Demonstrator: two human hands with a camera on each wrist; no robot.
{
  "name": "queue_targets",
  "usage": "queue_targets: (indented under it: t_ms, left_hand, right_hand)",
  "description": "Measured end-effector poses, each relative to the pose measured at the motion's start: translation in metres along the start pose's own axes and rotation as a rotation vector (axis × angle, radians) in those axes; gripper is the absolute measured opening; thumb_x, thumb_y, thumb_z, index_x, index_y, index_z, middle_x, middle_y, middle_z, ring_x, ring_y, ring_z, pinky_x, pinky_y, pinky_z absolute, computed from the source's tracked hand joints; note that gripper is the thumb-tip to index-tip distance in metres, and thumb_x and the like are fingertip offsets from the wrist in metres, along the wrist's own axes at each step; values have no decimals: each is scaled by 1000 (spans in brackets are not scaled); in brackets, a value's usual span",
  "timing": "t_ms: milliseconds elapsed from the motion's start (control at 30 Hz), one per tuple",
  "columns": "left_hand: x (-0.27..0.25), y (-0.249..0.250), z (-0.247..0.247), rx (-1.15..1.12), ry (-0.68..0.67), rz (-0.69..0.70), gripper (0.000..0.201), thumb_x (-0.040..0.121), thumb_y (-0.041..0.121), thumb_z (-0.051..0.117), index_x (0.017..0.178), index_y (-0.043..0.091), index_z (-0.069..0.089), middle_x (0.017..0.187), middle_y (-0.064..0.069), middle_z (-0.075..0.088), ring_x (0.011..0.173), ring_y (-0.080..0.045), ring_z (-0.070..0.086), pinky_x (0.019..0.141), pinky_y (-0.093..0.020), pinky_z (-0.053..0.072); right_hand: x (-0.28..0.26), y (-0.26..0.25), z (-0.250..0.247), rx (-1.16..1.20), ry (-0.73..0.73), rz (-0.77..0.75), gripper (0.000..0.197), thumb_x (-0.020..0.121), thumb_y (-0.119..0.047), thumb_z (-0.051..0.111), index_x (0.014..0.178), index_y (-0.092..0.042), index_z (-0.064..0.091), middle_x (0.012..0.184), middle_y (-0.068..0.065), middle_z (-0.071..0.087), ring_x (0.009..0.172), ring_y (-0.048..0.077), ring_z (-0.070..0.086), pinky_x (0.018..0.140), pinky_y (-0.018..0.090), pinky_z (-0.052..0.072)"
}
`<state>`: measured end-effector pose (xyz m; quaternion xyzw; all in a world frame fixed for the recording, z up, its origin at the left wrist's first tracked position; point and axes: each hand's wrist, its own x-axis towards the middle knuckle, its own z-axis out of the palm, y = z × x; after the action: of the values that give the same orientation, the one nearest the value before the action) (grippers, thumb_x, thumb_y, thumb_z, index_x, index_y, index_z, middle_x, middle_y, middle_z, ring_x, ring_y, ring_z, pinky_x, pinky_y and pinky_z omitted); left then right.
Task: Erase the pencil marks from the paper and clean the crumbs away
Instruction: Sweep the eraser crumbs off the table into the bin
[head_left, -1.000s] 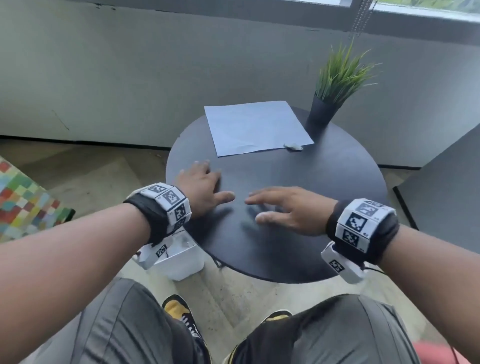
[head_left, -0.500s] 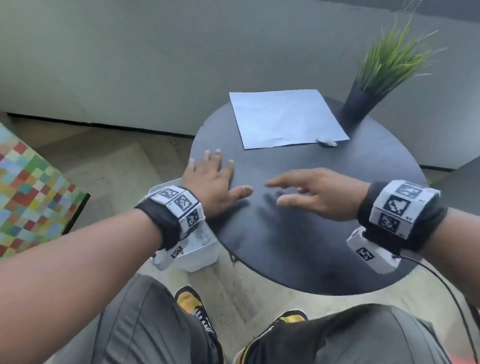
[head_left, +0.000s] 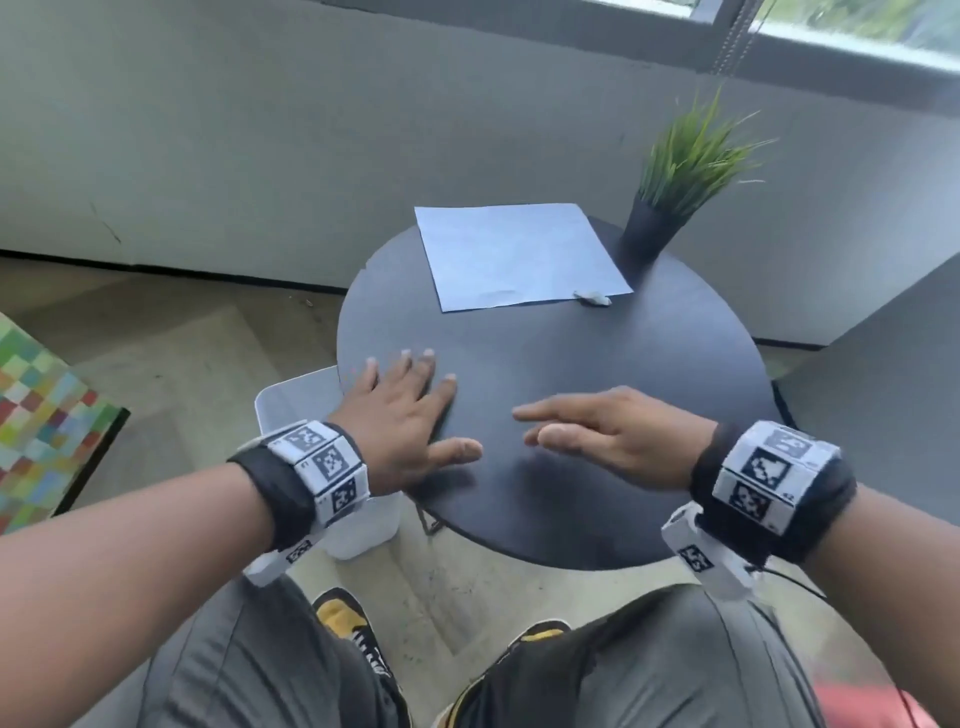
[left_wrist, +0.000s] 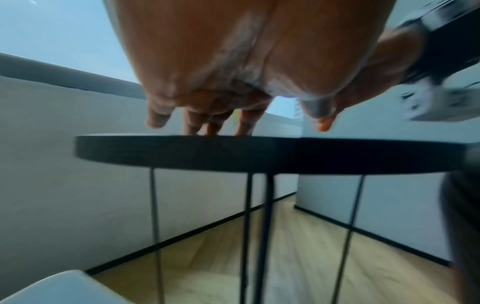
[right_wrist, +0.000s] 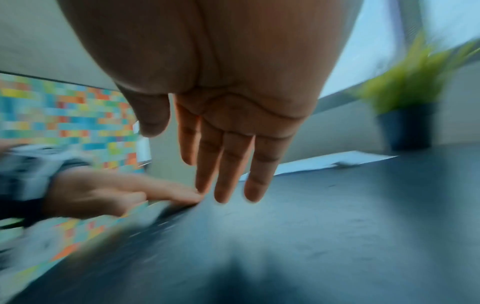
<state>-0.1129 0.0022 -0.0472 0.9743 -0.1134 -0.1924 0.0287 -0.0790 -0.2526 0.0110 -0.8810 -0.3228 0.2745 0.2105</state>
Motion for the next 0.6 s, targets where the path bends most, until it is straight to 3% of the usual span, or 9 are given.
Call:
queue_targets:
  t_ms: [67,133,200,267,333,433,467,533,600]
  left_hand:
    - [-14,22,-2,-10,-43,268,101,68,87,3,153,38,28,167,7,6,153,-12,-2,121,-52,0]
    - [-26,40,-3,-28,-33,408,97,71,88,4,152,41,30,166,14,8,152,-5,-5,123,-47,-4]
    - [-24,41,0,-11,46,297,110,63,94,-9,156,40,18,167,11,-4,151,-7,-12,123,-43,-7]
    - [-14,35,4,-59,70,51,124,53,98,-15,158,35,8,167,3,-13,152,-15,-14,123,-46,-3]
    - [-8,35,4,-58,6,-81,128,51,98,-12,158,29,6,167,-4,-11,153,-23,-10,122,-50,2]
    - [-10,51,-1,-8,-65,113,134,44,100,-19,153,37,28,166,6,10,151,-15,12,121,-47,8]
    - [-14,59,-8,-11,-68,201,132,43,99,-21,146,42,40,161,12,26,146,-10,26,120,-44,10]
    - [-14,71,-23,-85,1,275,126,45,99,-21,131,47,55,139,19,54,127,-5,48,117,-39,16]
    - [-5,72,-32,-127,125,252,115,56,99,-10,132,44,56,136,17,57,121,-11,52,110,-32,26]
  right_hand:
    - [-11,37,-17,75,290,157,45,98,-40,51,142,-33,46,136,-14,57,125,2,52,112,29,36]
    - [-28,84,-29,46,436,438,59,98,-42,50,151,-23,33,152,-2,40,140,13,37,117,32,25]
    - [-42,124,-28,-9,414,726,68,97,-50,44,150,-11,28,157,13,29,145,25,26,117,36,21]
    - [-47,135,-12,-61,330,851,75,94,-63,34,144,-7,36,154,21,27,144,34,22,116,43,21]
    - [-40,110,13,-104,277,820,83,89,-72,27,147,-13,31,159,15,16,146,35,13,116,50,18]
    - [-27,41,42,-135,133,525,74,93,-68,27,149,-21,29,162,7,8,149,30,4,115,56,13]
    - [-26,22,45,-108,87,403,65,96,-62,30,147,-23,34,162,7,13,149,27,6,116,53,13]
    - [-33,8,40,73,100,214,49,101,-47,40,145,-25,43,157,1,31,146,17,23,117,34,17]
    - [-43,21,21,161,274,182,50,100,-38,49,147,-23,42,153,-4,39,142,10,32,112,18,19]
